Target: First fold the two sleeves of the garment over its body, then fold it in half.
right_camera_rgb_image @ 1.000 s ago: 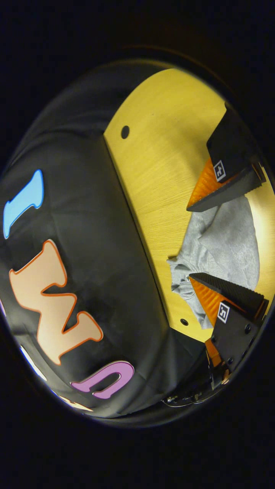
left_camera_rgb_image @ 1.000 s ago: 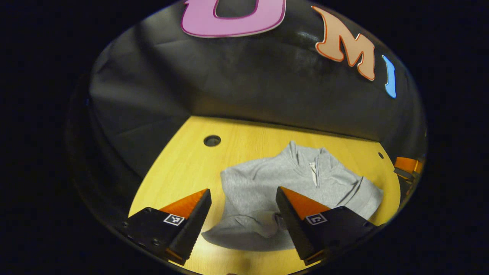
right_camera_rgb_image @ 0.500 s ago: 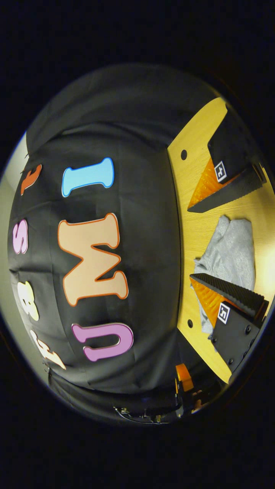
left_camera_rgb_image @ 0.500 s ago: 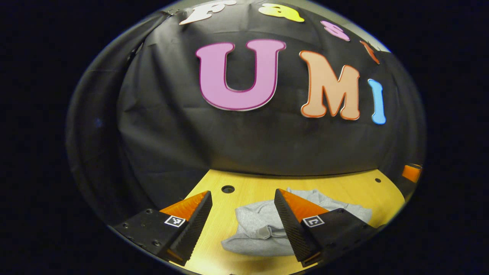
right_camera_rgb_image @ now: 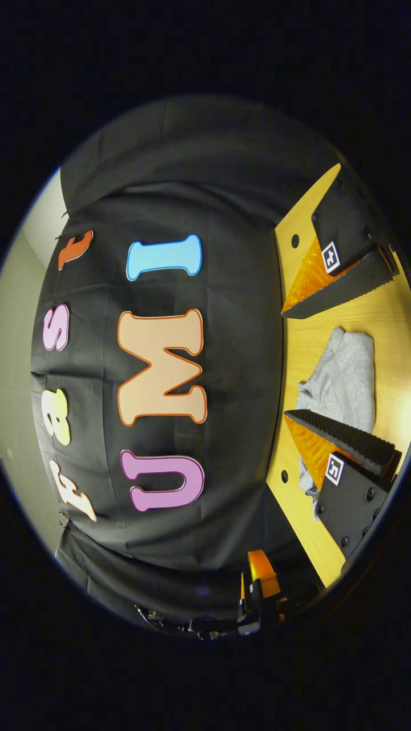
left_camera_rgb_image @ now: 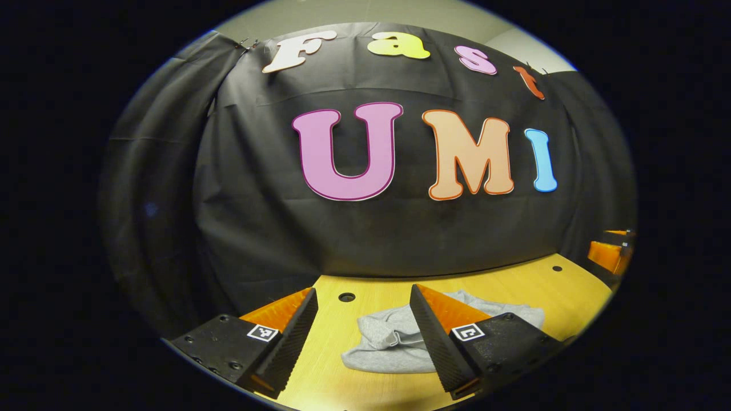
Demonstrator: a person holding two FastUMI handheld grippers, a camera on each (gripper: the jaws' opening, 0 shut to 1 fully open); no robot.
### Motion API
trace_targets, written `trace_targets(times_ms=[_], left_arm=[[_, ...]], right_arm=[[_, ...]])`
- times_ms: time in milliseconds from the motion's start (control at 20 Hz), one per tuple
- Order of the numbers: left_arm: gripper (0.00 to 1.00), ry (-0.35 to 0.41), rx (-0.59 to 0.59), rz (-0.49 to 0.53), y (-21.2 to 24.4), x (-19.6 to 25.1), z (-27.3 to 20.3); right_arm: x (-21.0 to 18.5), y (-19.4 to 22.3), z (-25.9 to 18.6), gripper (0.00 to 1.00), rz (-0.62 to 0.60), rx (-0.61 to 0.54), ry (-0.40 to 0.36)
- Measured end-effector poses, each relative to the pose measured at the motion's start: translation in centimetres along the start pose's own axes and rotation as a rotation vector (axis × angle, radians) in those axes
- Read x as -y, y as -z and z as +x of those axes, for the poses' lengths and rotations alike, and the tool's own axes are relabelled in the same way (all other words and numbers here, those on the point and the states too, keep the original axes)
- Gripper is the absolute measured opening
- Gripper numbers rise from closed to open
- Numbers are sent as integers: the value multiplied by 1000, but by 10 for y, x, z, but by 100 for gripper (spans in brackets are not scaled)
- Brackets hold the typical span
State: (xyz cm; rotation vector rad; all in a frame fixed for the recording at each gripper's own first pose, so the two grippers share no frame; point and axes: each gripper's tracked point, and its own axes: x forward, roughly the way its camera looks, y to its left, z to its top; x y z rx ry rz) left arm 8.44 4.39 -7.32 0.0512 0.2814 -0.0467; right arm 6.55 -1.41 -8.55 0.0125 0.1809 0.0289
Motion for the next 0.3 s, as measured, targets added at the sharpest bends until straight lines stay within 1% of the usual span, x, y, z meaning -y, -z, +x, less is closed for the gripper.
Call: trace_targets(times_ms=[150, 200, 300], left_arm=[[94, -13, 3, -8, -1, -5, -7], [94, -18, 5, -7, -2, -8, -10], [94, -30, 11, -2, -4, -13, -14]], right_arm=[[-1, -8, -2, 95, 23, 27, 11], [-1, -12, -3, 98, 24, 43, 16], [-2, -17, -8, 98, 20, 63, 21]])
